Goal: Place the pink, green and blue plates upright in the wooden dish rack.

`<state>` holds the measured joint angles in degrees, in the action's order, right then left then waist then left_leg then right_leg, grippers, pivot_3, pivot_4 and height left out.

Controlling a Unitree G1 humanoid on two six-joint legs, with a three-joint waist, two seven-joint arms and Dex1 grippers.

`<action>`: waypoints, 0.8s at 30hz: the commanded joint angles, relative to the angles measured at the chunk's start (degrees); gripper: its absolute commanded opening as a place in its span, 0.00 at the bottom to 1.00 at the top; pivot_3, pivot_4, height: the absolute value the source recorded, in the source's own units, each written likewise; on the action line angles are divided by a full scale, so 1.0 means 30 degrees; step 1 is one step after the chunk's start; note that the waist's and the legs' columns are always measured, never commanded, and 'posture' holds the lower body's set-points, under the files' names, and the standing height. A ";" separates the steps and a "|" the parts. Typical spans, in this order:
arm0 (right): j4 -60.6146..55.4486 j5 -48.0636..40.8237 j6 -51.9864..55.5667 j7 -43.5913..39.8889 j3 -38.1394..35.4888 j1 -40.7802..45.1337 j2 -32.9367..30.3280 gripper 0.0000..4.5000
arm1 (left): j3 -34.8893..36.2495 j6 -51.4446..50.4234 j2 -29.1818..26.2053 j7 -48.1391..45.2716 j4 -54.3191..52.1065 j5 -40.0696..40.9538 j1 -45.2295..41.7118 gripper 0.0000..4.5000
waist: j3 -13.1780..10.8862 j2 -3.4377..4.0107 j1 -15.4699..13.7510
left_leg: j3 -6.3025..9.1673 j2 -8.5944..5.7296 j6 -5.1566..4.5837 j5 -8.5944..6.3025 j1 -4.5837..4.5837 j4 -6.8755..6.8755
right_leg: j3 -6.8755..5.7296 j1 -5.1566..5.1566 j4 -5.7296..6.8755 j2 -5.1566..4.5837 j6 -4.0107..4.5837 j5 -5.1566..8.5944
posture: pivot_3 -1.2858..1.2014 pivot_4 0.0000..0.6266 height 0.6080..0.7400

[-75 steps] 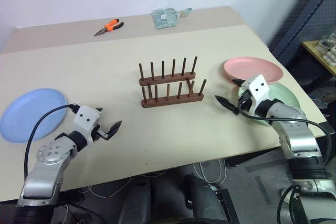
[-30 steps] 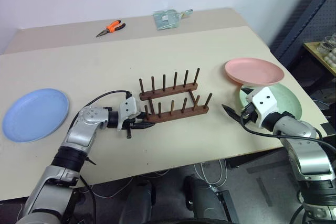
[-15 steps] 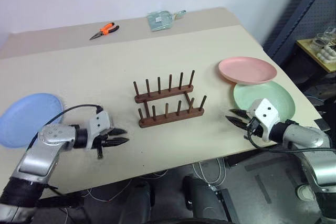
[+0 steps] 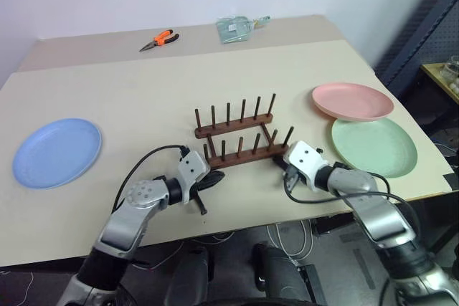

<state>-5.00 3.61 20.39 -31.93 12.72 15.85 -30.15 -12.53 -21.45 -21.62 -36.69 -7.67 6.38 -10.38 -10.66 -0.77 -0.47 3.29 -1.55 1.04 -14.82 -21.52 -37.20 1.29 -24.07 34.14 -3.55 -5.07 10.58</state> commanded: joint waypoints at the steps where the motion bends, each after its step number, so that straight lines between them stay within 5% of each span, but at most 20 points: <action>1: 0.1475 0.0598 -0.0405 0.0867 -0.0171 0.0878 0.0542 0.00 | 0.0557 -0.0085 0.0239 0.2096 0.2445 -0.1296 -0.0349 0.02 | 0.0010 -0.0001 0.0029 | 0.0000 0.0001 0.0000 0.0000 0.0007 0.0011 | -0.0001 0.0005 -0.0001 0.0000 -0.0001 0.0001 | 0.52 0.24 0.99; 9: 0.2743 0.0639 -0.1262 0.0919 -0.0643 0.1950 0.0791 0.00 | 0.1113 0.0884 0.0917 0.3764 0.4686 -0.1343 -0.1696 0.02 | 0.0030 -0.0002 0.0343 | 0.0004 0.0002 -0.0002 0.0000 0.0029 0.0029 | -0.0004 0.0015 0.0006 0.0014 -0.0003 -0.0004 | 0.52 0.24 0.99; 12: 0.1125 0.0141 -0.1694 0.0191 -0.1707 0.1575 -0.0375 0.19 | 0.1003 0.0987 0.0905 0.3049 0.3784 -0.0826 -0.1364 0.00 | 0.0028 0.0000 0.0387 | 0.0009 0.0007 -0.0001 0.0000 0.0028 0.0031 | -0.0004 0.0015 0.0011 0.0016 -0.0003 -0.0005 | 0.52 0.24 0.99; 17: -0.1276 0.0251 -0.2002 -0.0767 -0.4405 0.1011 -0.4017 0.72 | 0.0852 0.0992 0.0742 0.0800 0.0666 0.1041 0.0046 0.00 | 0.0018 0.0008 0.0393 | -0.0008 -0.0001 -0.0009 -0.0006 -0.0007 0.0063 | 0.0004 -0.0020 -0.0008 -0.0007 -0.0019 0.0010 | 0.52 0.24 0.99; 24: 0.2110 0.3433 -0.4155 -0.0495 -0.3804 0.1710 -0.7658 0.72 | 0.0399 0.0060 0.0463 -0.1241 -0.1756 0.2697 0.0333 0.00 | -0.0012 -0.0028 0.0414 | -0.0022 0.0005 -0.0011 -0.0008 -0.0043 0.0050 | 0.0002 -0.0056 -0.0019 0.0001 -0.0024 0.0022 | 0.52 0.24 0.99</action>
<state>-1.17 11.33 10.49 -34.01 0.44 19.40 -51.67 -10.97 -21.07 -19.97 -39.27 -9.87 13.24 -8.64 -10.70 -0.85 0.77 3.21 -1.53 1.01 -14.85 -21.65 -37.05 1.30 -24.24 34.08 -3.54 -5.13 10.65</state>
